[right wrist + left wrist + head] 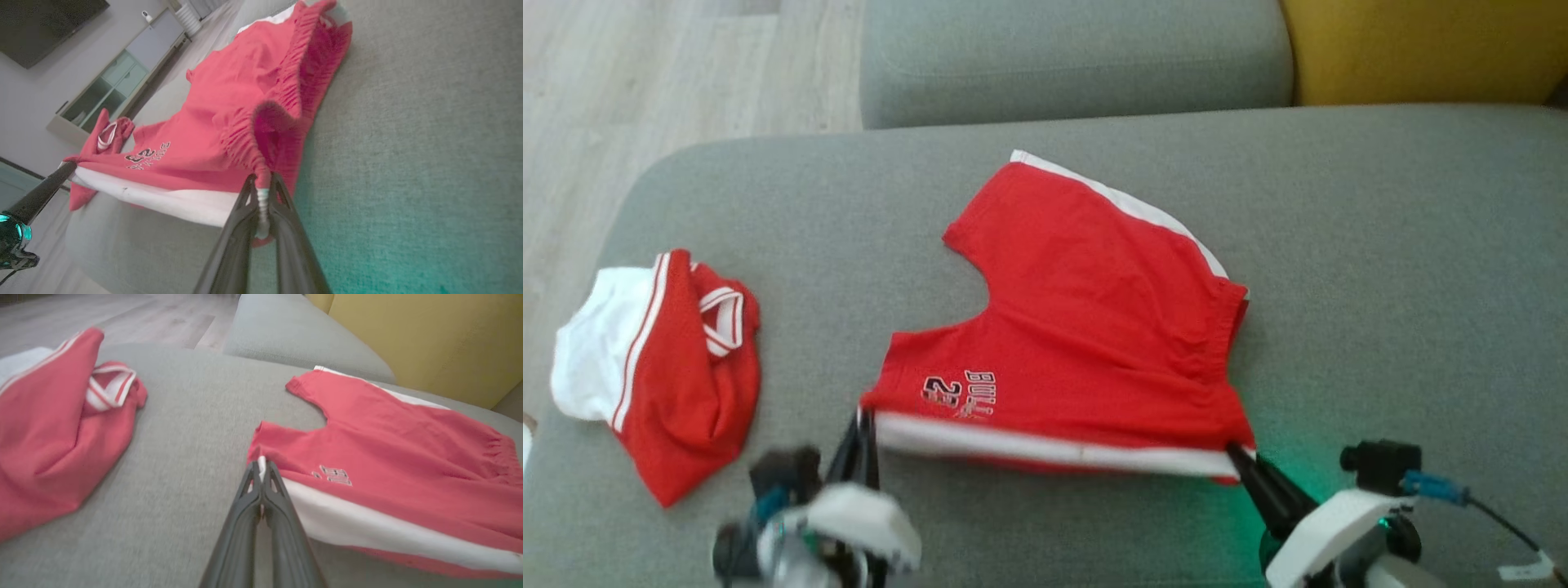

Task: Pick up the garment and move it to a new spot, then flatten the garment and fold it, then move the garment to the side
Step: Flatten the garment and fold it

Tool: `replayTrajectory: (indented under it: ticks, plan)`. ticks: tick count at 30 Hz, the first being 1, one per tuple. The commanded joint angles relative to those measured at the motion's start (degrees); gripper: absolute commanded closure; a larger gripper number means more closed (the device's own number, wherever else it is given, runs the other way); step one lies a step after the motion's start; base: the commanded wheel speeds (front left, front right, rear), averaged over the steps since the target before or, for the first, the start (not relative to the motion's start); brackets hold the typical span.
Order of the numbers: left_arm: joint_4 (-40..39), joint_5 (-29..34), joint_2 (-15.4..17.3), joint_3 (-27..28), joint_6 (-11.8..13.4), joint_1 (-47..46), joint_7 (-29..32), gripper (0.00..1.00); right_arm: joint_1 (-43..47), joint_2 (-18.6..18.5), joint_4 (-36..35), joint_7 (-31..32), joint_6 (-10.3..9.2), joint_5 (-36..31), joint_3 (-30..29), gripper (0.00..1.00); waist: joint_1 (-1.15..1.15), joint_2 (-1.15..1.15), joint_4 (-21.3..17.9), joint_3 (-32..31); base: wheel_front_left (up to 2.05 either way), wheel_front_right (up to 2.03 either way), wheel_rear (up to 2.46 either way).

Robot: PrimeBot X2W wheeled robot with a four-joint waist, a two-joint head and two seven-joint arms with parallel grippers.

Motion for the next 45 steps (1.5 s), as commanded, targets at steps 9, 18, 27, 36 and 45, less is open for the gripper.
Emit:
replayTrajectory:
  ticks: [9, 18, 27, 36, 45]
  plan:
    - [2.6, 5.9, 5.4, 0.6, -4.4, -26.2, 0.8, 1.00, -9.3, 3.4, -6.0, 0.8, 0.36, 2.7, -5.9, 1.00, 0.01, 0.00, -4.7, 8.7, 0.00, 0.00, 0.00]
    - [12.6, 10.0, 8.0, -2.8, -8.7, -47.9, 5.2, 1.00, -20.2, 9.0, -5.5, 1.2, 0.36, 3.5, -8.4, 1.00, 0.01, 0.00, -9.8, 18.2, 0.00, 0.00, 0.00]
    - [25.3, 10.4, 8.5, -4.3, -10.9, -59.1, 5.0, 1.00, -26.7, 13.1, -1.4, -1.3, 0.36, 4.6, -9.6, 1.00, 0.01, 0.00, -14.1, 23.9, 0.00, 0.00, 0.00]
    - [33.9, 10.9, 9.7, -4.9, -10.1, -64.8, 2.6, 1.00, -28.9, 14.6, 0.6, -2.8, 0.36, 6.5, -7.7, 1.00, 0.01, 0.00, -16.2, 25.6, 0.00, 0.00, 0.00]
    - [37.3, 9.5, 8.0, -4.3, -8.4, -64.9, 0.1, 0.00, -30.2, 14.7, 3.4, -5.0, 0.36, 2.7, -6.3, 0.00, 0.01, 0.00, -15.8, 26.0, 0.00, 0.00, 0.00]
